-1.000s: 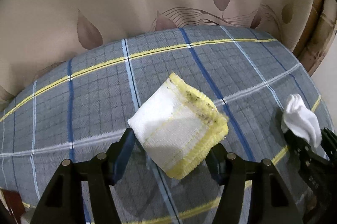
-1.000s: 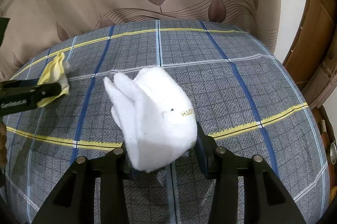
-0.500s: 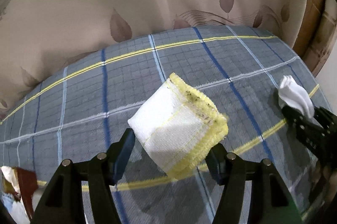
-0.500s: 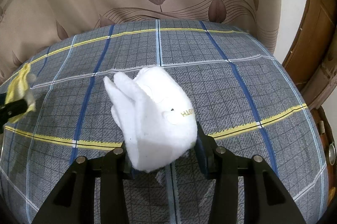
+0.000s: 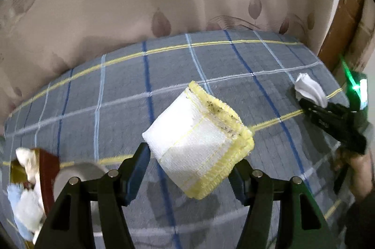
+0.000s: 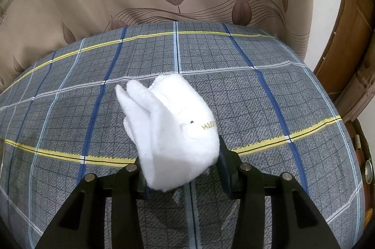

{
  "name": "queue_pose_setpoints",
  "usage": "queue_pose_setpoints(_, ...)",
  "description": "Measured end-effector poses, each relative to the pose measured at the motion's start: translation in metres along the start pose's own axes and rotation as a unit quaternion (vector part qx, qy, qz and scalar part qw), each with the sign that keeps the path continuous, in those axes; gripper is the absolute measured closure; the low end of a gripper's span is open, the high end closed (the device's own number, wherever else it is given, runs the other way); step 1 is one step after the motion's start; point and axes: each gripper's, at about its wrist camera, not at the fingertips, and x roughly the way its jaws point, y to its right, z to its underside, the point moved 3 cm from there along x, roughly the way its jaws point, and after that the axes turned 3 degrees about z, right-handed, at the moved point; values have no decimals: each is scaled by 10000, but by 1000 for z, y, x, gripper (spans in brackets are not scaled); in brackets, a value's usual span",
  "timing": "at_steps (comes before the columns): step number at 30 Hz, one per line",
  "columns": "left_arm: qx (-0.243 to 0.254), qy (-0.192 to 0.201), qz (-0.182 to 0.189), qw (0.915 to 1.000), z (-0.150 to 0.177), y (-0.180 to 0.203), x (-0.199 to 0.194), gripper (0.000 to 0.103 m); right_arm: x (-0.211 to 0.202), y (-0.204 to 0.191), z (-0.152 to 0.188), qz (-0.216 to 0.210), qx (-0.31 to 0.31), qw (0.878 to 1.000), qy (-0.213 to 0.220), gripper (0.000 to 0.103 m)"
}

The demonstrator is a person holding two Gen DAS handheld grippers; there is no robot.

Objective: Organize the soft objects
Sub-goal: 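Carry the yellow-trimmed cloth over the gold tray with the left gripper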

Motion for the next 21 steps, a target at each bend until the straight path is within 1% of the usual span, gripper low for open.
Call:
queue_pose_setpoints(8,-183,191,-118,9996,22,-35,-54,39,0,-1,0,22,-20,10000,-1,60)
queue_pose_setpoints(10,-205,216,-223,9993,28,-45,-64,39,0,0,0,20,-18,10000,-1,60)
queue_pose_setpoints(16,-479,245,-397,9978,42,-83,-90,39,0,-1,0,26,-23,10000,-1,60)
queue_pose_setpoints(21,-729,286,-670,9947,52,-117,-110,39,1,-1,0,27,-23,10000,0,60)
